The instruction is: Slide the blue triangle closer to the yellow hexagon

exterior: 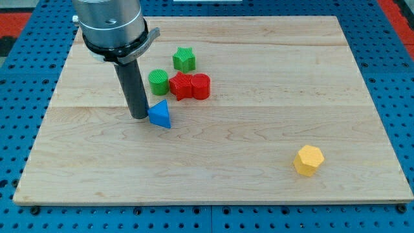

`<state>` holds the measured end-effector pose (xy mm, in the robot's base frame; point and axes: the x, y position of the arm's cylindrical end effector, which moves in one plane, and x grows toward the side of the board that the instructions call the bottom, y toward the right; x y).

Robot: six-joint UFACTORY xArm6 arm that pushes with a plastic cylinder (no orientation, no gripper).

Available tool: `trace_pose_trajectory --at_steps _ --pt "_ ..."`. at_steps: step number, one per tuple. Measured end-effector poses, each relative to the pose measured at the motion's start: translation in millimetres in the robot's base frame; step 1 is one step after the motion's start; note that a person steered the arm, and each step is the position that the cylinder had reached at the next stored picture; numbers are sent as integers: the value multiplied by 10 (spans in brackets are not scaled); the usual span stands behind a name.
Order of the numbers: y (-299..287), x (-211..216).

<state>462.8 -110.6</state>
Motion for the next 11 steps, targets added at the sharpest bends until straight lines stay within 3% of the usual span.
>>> trace_pose_trajectory --at_steps 2,3,4,7,8,11 --pt "1025 38" --pt "455 46" --pt "529 345" --pt "2160 -31" --pt "2744 -442" --pt "2779 575"
